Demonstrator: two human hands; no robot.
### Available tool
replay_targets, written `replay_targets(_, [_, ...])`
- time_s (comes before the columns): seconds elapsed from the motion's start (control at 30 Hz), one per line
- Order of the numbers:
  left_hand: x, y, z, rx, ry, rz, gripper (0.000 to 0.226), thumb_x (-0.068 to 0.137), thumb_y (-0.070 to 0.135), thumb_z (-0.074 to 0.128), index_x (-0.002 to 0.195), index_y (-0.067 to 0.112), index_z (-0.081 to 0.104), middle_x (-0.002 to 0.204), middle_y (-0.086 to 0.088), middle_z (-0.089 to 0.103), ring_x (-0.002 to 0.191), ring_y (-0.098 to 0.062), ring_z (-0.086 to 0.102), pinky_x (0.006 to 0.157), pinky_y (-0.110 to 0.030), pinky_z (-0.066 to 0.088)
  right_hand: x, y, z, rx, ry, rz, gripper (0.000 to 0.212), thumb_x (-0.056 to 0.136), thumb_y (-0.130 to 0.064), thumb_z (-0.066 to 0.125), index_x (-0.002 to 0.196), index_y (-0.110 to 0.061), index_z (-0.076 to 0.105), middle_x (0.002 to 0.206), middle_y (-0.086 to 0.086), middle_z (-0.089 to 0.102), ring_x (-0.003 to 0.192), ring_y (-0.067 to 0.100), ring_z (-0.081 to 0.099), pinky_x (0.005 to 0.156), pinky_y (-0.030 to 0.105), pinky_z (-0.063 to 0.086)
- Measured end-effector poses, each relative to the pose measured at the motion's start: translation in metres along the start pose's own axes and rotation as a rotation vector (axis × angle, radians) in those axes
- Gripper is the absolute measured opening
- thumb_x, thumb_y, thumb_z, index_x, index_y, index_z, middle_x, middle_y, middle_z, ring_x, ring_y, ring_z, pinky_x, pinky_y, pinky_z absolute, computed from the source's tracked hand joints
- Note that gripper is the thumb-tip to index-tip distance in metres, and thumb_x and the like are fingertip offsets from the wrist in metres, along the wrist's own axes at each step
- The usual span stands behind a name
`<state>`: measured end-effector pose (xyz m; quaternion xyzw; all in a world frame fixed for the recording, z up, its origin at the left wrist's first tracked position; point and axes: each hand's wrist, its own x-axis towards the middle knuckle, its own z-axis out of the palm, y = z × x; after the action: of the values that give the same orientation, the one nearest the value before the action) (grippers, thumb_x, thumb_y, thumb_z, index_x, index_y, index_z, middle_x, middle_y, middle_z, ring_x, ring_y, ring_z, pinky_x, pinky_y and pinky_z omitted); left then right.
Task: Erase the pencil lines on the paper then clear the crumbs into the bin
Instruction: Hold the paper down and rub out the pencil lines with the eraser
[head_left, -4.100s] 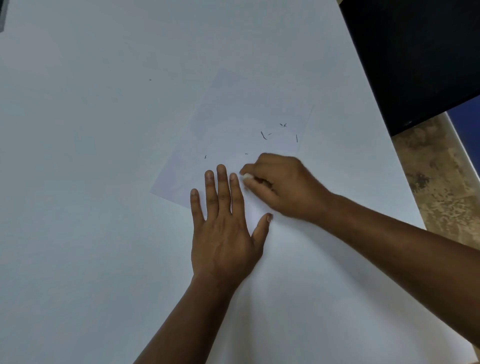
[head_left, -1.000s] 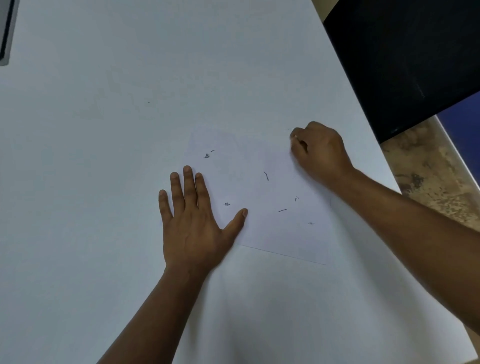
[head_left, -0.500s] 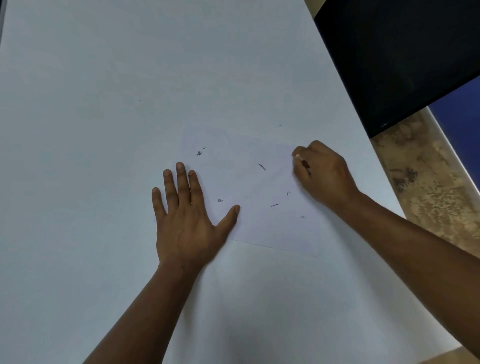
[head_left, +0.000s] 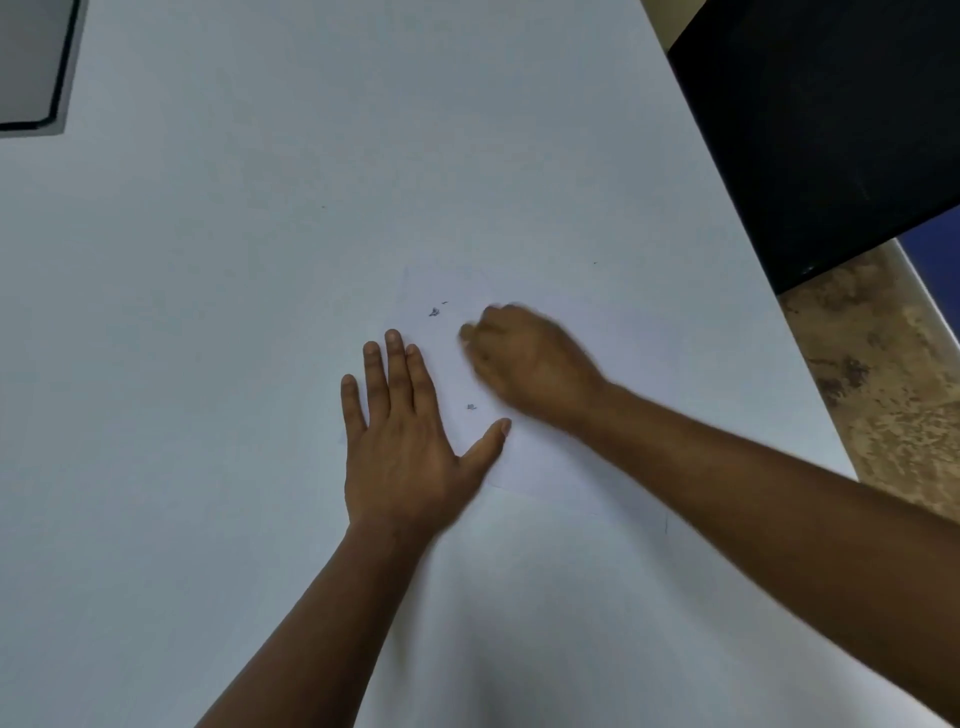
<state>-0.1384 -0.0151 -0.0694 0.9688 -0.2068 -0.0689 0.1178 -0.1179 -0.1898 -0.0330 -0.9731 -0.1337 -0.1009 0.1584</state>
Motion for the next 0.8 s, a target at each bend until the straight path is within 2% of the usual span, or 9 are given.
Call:
replay_targets(0.07, [-0.001,0.001,-0.002,-0.009,0.000,-0.008,0.111,0.089,0.087,0.015,0.162,0.006,-0.006,0.170,-0.010,-0.018,0.156,-0.024,-0.022,0.127,-0.051,-0.007,0.006,0.029,-0.013,-0.063,0.060,0.065,0.008,0.084,-0.001,0.060,0.078,-0.001,0.066,0.070,0.011,0.057,0.065,0.022,0.054,0.060,0.031,0.038])
replay_targets(0.13, [-0.001,0.001,-0.001,-0.020,0.021,-0.006,0.111,0.089,0.087,0.015,0.162,0.006,-0.008,0.169,-0.010,-0.020,0.155,-0.024,-0.023,0.126,-0.050,-0.009,0.011,0.047,-0.020,-0.100,0.093,0.199,0.020,0.091,-0.012,0.052,0.083,-0.003,0.068,0.072,0.010,0.058,0.065,0.026,0.057,0.060,0.033,0.046])
replay_targets(0.2, [-0.001,0.001,-0.001,-0.039,0.036,-0.009,0.112,0.089,0.087,0.017,0.162,0.005,-0.007,0.169,-0.011,-0.019,0.156,-0.025,-0.021,0.127,-0.049,-0.008,0.012,0.039,-0.016,-0.029,0.108,0.240,0.029,0.092,-0.020,0.046,0.086,-0.006,0.071,0.073,0.009,0.059,0.066,0.028,0.059,0.061,0.035,0.050])
replay_targets(0.27, [-0.001,0.001,0.001,-0.051,0.065,-0.012,0.113,0.089,0.087,0.020,0.161,0.003,-0.005,0.170,-0.015,-0.015,0.157,-0.027,-0.017,0.128,-0.048,-0.004,0.010,0.008,-0.006,0.078,0.039,0.178,0.027,0.094,-0.023,0.048,0.090,-0.009,0.072,0.076,0.008,0.061,0.070,0.027,0.060,0.064,0.033,0.050])
replay_targets(0.37, [0.000,0.001,0.002,-0.042,0.058,0.003,0.114,0.089,0.085,0.022,0.161,0.002,-0.004,0.169,-0.018,-0.014,0.157,-0.029,-0.015,0.128,-0.049,0.000,0.004,-0.027,0.008,0.152,-0.085,0.024,0.022,0.096,-0.020,0.051,0.091,-0.009,0.069,0.075,0.005,0.057,0.068,0.023,0.057,0.061,0.034,0.049])
replay_targets(0.47, [-0.001,0.001,0.002,-0.048,0.067,0.003,0.112,0.090,0.085,0.022,0.161,0.003,-0.006,0.169,-0.016,-0.016,0.157,-0.028,-0.017,0.128,-0.045,-0.006,0.017,-0.005,0.011,0.047,-0.035,-0.016,0.024,0.094,-0.017,0.048,0.091,-0.005,0.069,0.077,0.008,0.059,0.069,0.028,0.058,0.062,0.036,0.049])
replay_targets(0.6, [-0.002,0.002,0.002,-0.085,0.075,-0.012,0.113,0.090,0.086,0.021,0.160,0.004,-0.011,0.168,-0.014,-0.022,0.155,-0.025,-0.023,0.126,-0.042,-0.010,0.039,0.028,-0.005,0.030,0.068,0.156,0.023,0.094,-0.015,0.050,0.087,-0.007,0.070,0.072,0.005,0.054,0.065,0.023,0.054,0.061,0.039,0.051])
replay_targets(0.73, [-0.001,0.002,0.003,-0.105,0.102,-0.004,0.112,0.091,0.085,0.022,0.160,0.003,-0.010,0.169,-0.015,-0.019,0.156,-0.027,-0.019,0.127,-0.042,-0.008,0.050,-0.003,-0.005,0.216,-0.015,0.013,0.018,0.094,-0.016,0.061,0.104,-0.010,0.074,0.080,0.003,0.064,0.073,0.016,0.061,0.071,0.028,0.050])
replay_targets(0.8, [-0.001,0.002,0.004,-0.109,0.102,-0.008,0.112,0.090,0.085,0.021,0.160,0.003,-0.010,0.169,-0.015,-0.016,0.157,-0.026,-0.018,0.127,-0.041,-0.006,0.056,-0.018,0.004,0.236,-0.085,-0.066,0.021,0.095,-0.019,0.058,0.106,-0.009,0.073,0.084,0.004,0.066,0.076,0.018,0.063,0.071,0.029,0.051])
